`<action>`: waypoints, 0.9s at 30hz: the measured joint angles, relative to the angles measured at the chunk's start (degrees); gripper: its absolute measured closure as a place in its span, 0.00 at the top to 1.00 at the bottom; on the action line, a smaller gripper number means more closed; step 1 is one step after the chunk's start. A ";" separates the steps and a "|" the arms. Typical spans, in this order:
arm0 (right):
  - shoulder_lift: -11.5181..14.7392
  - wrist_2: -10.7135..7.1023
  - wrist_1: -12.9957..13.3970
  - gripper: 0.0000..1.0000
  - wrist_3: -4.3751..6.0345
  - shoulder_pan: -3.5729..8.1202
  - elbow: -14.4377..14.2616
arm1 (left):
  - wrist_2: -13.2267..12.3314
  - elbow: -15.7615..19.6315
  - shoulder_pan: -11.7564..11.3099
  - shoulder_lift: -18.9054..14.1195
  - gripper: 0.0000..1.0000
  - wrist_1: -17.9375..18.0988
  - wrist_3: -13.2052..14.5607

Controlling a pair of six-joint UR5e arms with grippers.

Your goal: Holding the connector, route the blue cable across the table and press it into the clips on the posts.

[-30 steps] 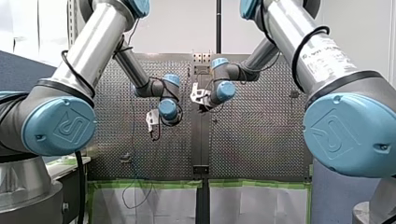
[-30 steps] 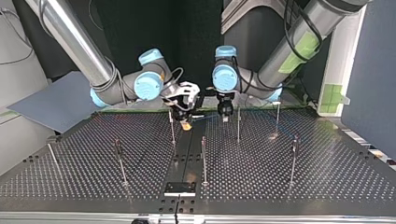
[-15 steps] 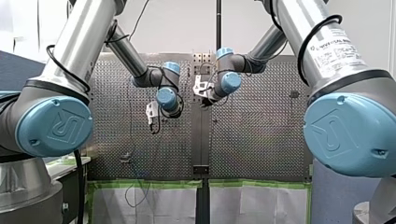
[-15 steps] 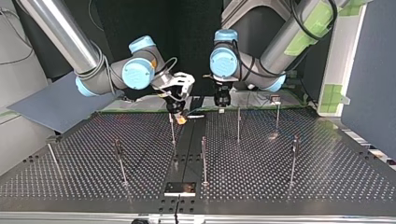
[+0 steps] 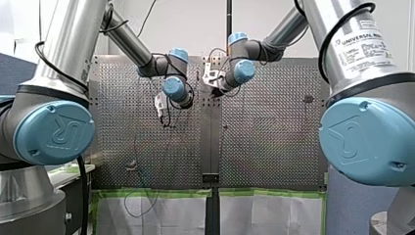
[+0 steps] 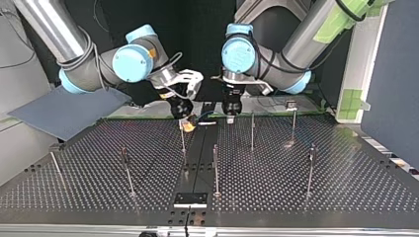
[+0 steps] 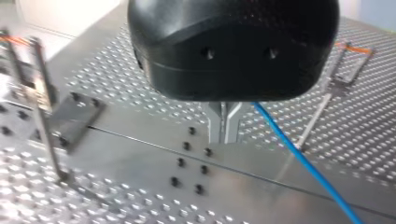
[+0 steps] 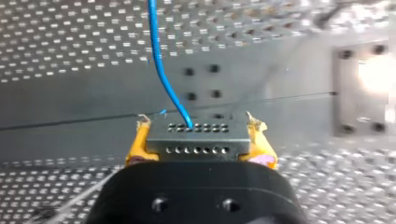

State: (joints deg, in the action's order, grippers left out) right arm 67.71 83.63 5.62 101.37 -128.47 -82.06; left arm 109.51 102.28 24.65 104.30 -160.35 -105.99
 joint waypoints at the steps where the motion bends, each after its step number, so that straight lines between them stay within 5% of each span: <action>1: 0.49 0.02 0.00 0.00 0.02 0.03 0.00 | 0.09 0.00 0.04 -0.46 0.00 -0.07 0.01; 12: 6.02 0.05 0.01 0.00 -0.17 0.09 0.00 | 0.43 0.00 0.31 -6.22 0.00 -0.23 0.18; 27: 6.19 0.74 0.48 0.00 -0.11 1.50 0.00 | -0.66 -0.04 -1.06 -11.08 0.00 2.14 -0.20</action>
State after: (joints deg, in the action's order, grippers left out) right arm 73.90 84.37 6.10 101.26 -126.97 -82.06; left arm 108.85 102.25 23.58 93.23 -158.21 -106.19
